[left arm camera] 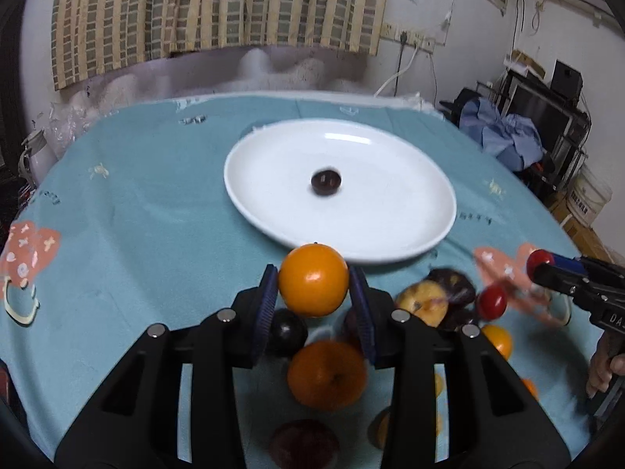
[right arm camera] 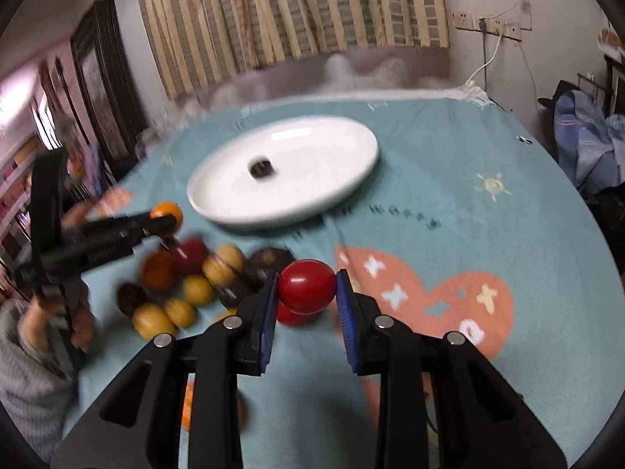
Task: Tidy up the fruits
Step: 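Release the orange and red cherry onto the white plate with both tools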
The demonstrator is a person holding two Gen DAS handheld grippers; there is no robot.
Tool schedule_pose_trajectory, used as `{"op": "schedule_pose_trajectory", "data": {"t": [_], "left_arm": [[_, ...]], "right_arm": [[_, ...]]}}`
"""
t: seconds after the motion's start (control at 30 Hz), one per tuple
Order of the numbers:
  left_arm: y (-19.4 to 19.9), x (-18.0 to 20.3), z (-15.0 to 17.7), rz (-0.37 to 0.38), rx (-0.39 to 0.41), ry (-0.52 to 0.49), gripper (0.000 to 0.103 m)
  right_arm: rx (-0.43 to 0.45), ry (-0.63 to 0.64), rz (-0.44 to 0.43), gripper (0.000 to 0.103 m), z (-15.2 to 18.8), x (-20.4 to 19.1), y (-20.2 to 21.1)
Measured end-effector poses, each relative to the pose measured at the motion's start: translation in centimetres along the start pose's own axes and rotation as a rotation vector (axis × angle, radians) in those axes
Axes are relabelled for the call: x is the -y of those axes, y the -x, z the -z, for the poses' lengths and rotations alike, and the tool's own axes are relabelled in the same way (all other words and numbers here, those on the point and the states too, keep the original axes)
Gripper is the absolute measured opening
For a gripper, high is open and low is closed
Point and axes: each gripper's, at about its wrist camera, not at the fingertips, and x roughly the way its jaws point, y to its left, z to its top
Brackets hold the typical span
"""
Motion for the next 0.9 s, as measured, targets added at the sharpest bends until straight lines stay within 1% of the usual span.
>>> {"op": "schedule_pose_trajectory", "data": {"t": [0.07,0.1,0.17,0.2,0.3,0.33,0.37,0.4,0.43,0.47,0.5,0.53,0.6,0.7,0.73,0.77,0.83,0.9], "left_arm": [[-0.3,0.3,-1.1,0.008,0.002,0.005,0.038],[-0.7,0.6,-1.7,0.001,-0.001,-0.002,0.038],[-2.4,1.4,-2.9,-0.031,-0.010,-0.027,0.038],[-3.0,1.4,-3.2,-0.035,-0.015,-0.027,0.038],[-5.7,1.2,-4.1,-0.029,-0.054,0.004,0.038],[-6.2,1.1,-4.2,-0.015,-0.071,0.018,0.038],[-6.2,0.9,-4.4,0.016,-0.070,0.034,0.039],[-5.9,0.8,-4.6,0.019,-0.049,0.036,0.040],[-5.7,0.8,-4.6,-0.001,-0.033,0.032,0.053],[-5.5,0.8,-4.7,-0.022,-0.025,0.027,0.070],[-5.4,0.6,-4.7,-0.021,-0.023,0.027,0.072],[-5.3,0.5,-4.7,-0.015,-0.026,0.032,0.072],[-4.8,0.2,-4.6,-0.017,-0.022,0.045,0.072],[-3.1,-0.2,-4.4,-0.030,0.001,0.056,0.072],[-2.1,-0.3,-4.1,-0.038,0.016,0.063,0.073],[-1.2,-0.5,-3.6,-0.044,0.027,0.073,0.075],[0.7,-0.9,-2.3,-0.061,0.041,0.090,0.079],[2.4,-1.1,-0.3,-0.084,0.052,0.098,0.080]], "right_arm": [[-0.005,0.016,-0.018,0.029,-1.8,-0.8,-1.1],[-0.014,0.023,-0.024,0.029,-3.1,-1.2,-2.2],[-0.017,0.024,-0.026,0.029,-4.6,-1.6,-3.9],[-0.021,0.024,-0.027,0.029,-5.3,-1.8,-4.8],[-0.056,0.015,-0.030,0.030,-6.9,-1.9,-8.2],[-0.070,0.011,-0.023,0.030,-7.2,-1.9,-9.3],[-0.083,0.003,-0.010,0.030,-7.3,-1.7,-10.2],[-0.091,-0.005,-0.001,0.031,-7.3,-1.5,-10.6],[-0.102,-0.022,0.007,0.033,-7.3,-1.3,-11.1],[-0.101,-0.034,0.001,0.045,-7.2,-1.1,-11.2],[-0.092,-0.043,0.007,0.063,-7.1,-0.9,-11.1],[-0.065,-0.042,0.016,0.065,-7.0,-0.7,-10.5],[-0.036,-0.037,0.001,0.066,-7.1,-0.6,-9.4],[0.035,-0.070,-0.029,0.066,-7.6,-0.4,-6.0],[0.059,-0.070,-0.036,0.066,-7.7,-0.5,-4.3],[0.071,-0.066,-0.037,0.066,-7.5,-0.6,-3.3],[0.099,-0.068,-0.034,0.067,-6.6,-0.9,-1.0],[0.113,-0.082,-0.050,0.067,-4.8,-1.0,0.6]]}}
